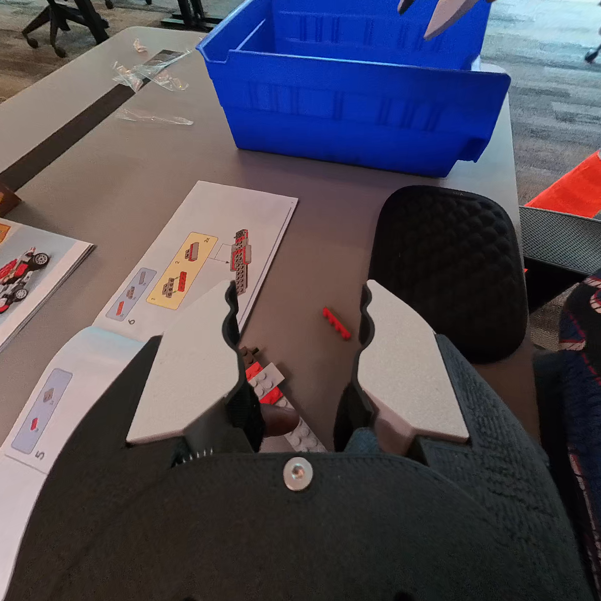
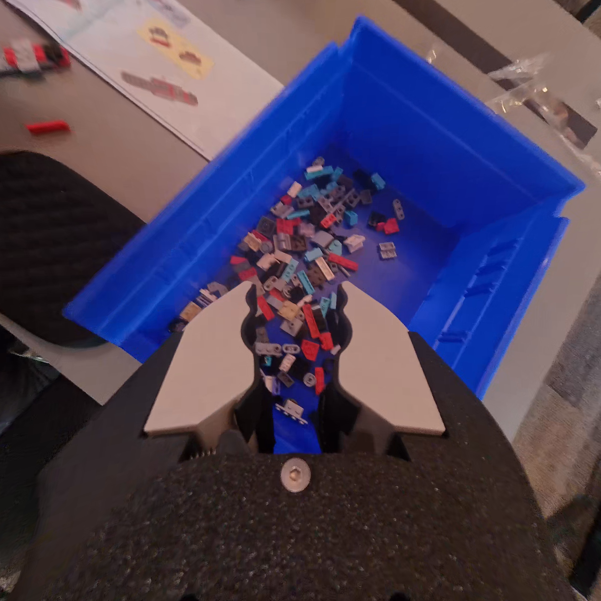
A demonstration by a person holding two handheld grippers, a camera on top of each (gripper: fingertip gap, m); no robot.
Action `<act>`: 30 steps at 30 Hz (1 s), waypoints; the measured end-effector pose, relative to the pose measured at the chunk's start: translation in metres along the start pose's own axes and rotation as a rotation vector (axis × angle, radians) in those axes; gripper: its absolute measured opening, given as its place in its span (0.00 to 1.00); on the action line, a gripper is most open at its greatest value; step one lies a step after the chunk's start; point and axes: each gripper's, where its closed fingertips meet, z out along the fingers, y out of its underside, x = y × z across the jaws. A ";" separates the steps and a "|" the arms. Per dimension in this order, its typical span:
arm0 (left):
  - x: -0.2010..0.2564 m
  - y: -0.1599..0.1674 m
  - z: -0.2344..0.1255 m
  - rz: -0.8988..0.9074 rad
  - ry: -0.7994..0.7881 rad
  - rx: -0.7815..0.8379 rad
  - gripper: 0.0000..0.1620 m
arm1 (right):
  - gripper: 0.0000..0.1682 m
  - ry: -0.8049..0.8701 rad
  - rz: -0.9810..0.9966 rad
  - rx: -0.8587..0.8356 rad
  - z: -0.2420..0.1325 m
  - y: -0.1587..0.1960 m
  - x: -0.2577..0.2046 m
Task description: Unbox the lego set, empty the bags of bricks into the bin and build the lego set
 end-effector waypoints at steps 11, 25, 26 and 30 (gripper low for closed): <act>0.008 -0.005 0.020 0.047 0.050 -0.051 0.42 | 0.26 -0.083 0.035 -0.268 0.011 0.069 -0.010; 0.005 0.002 0.029 0.072 0.059 -0.110 0.42 | 0.20 -0.175 0.044 -0.417 0.036 0.094 -0.028; 0.005 0.003 0.030 0.072 0.058 -0.111 0.41 | 0.21 -0.177 0.055 -0.434 0.036 0.095 -0.029; 0.004 0.006 0.030 0.066 0.053 -0.117 0.41 | 0.24 -0.159 0.098 -0.473 0.034 0.098 -0.030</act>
